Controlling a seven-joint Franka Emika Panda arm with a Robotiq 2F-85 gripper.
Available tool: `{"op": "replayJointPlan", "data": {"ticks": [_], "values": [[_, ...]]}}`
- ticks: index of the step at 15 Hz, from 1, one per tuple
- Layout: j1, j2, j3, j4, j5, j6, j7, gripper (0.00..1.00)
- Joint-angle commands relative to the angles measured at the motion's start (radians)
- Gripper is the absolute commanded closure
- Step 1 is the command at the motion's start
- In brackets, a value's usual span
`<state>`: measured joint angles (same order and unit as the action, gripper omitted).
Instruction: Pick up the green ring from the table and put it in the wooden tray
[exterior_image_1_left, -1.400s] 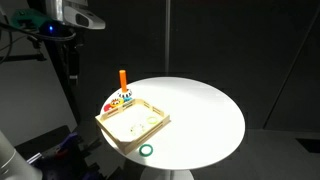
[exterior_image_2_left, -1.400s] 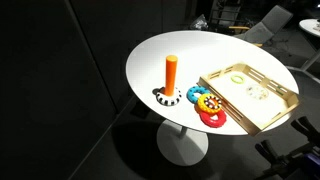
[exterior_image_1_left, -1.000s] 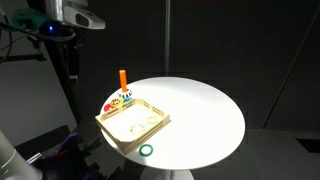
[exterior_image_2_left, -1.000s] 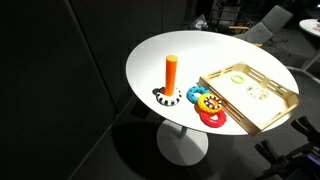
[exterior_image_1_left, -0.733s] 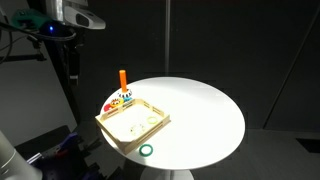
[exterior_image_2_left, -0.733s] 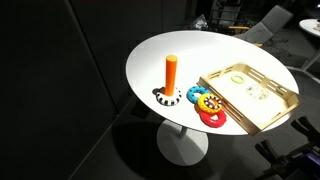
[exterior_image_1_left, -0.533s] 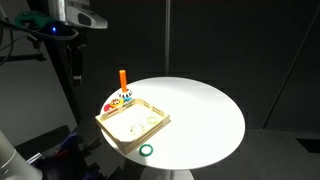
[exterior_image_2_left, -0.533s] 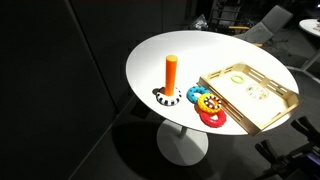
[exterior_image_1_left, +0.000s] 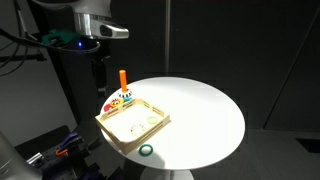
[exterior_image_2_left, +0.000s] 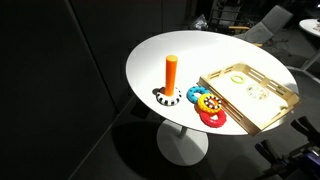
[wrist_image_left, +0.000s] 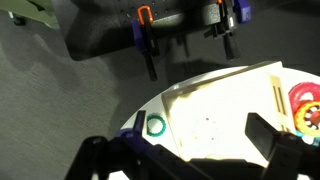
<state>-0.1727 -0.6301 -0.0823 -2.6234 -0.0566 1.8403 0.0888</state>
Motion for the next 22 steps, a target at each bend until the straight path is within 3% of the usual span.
{"op": "replayJointPlan", "data": {"ticks": [1, 10, 18, 22], "values": [[-0.043, 0.112, -0.021, 0.014, -0.051, 0.116, 0.030, 0.00], [-0.107, 0.379, -0.086, 0.035, -0.100, 0.481, 0.030, 0.00], [-0.103, 0.397, -0.092, 0.034, -0.092, 0.475, 0.028, 0.00], [-0.105, 0.450, -0.120, 0.038, -0.065, 0.539, 0.001, 0.00]]}}
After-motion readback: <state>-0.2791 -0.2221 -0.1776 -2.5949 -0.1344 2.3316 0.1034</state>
